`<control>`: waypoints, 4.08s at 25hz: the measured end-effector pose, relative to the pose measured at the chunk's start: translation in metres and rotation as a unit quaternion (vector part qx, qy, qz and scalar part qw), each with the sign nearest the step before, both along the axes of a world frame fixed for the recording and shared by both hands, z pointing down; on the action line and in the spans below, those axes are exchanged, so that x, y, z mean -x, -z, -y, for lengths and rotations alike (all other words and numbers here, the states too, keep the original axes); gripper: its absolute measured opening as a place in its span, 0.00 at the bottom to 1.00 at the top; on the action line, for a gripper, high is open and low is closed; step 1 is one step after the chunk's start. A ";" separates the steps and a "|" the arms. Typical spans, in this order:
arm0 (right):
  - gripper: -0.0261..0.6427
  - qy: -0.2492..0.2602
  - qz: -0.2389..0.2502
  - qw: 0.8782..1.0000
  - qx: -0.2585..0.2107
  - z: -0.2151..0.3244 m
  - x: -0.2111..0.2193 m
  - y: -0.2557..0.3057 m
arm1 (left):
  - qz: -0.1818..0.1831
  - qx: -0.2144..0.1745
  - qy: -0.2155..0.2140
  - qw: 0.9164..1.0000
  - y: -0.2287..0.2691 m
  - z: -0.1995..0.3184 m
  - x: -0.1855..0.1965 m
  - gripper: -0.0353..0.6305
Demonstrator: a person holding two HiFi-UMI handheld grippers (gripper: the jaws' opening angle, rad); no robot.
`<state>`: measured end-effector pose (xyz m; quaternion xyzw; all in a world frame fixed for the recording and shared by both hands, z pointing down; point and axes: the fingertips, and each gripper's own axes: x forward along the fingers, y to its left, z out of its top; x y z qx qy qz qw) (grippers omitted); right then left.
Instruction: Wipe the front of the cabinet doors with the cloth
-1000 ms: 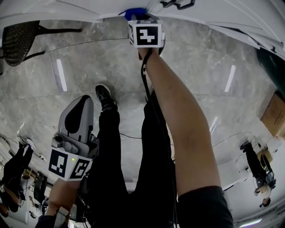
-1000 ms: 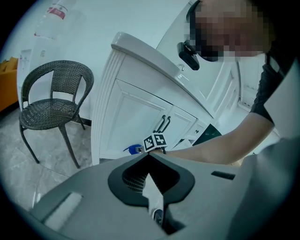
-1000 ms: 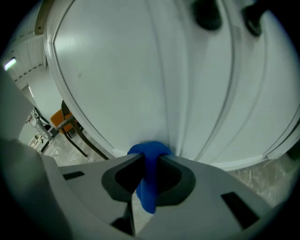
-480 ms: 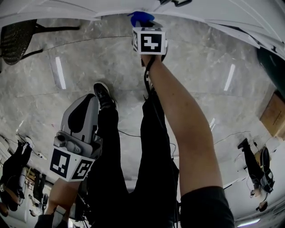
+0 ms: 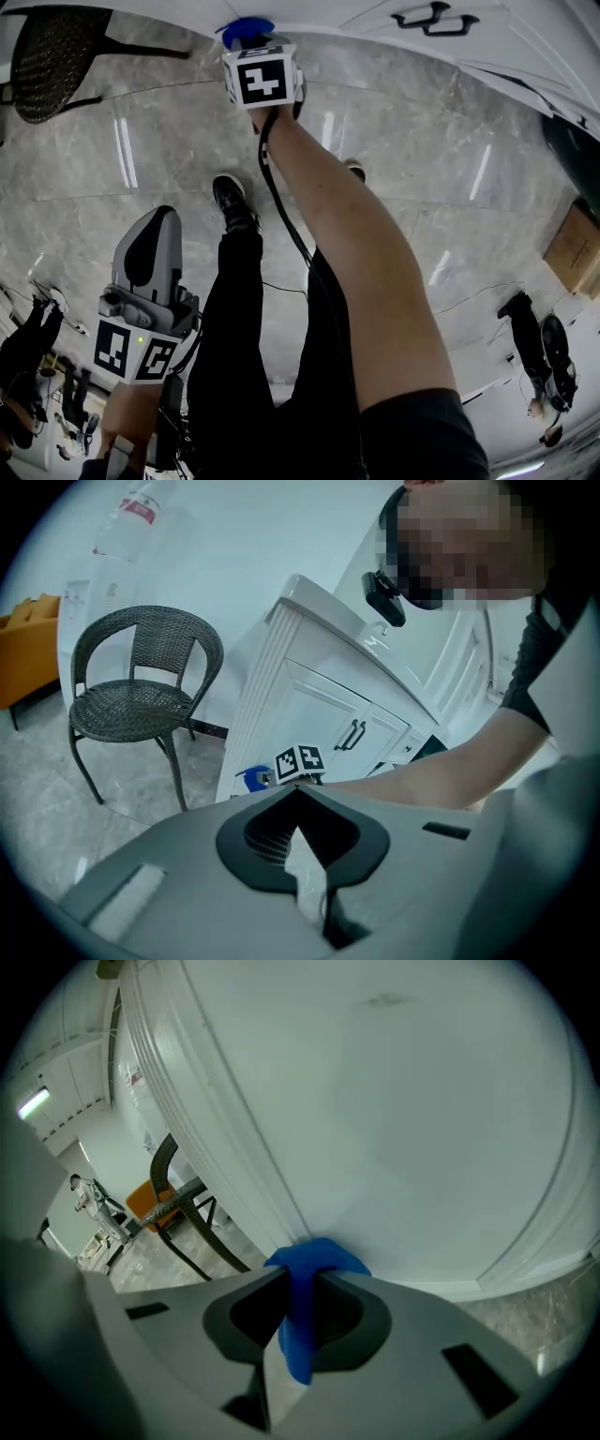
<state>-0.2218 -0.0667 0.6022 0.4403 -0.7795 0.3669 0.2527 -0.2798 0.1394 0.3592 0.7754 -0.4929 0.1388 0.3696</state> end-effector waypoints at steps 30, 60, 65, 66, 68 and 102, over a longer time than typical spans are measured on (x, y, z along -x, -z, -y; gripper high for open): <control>0.12 -0.017 -0.059 0.998 0.023 0.006 -0.168 -0.050 | 0.007 0.003 -0.016 1.000 -0.018 0.009 -0.105 0.05; 0.12 -0.184 0.051 0.981 0.021 -0.148 -0.245 0.308 | 0.027 -0.172 -0.090 0.981 0.261 0.044 -0.094 0.05; 0.12 -0.251 0.080 0.965 -0.010 -0.133 -0.254 0.361 | 0.020 -0.199 -0.115 0.973 0.293 0.050 -0.095 0.05; 0.12 -0.255 0.081 0.963 -0.015 -0.128 -0.258 0.363 | 0.022 -0.202 -0.120 0.972 0.294 0.052 -0.101 0.05; 0.12 -0.255 0.083 0.963 -0.021 -0.117 -0.268 0.361 | 0.029 -0.204 -0.123 0.971 0.289 0.055 -0.117 0.05; 0.12 -0.067 0.064 0.995 -0.024 0.000 -0.302 0.272 | 0.037 -0.128 -0.123 0.983 0.190 0.039 -0.283 0.05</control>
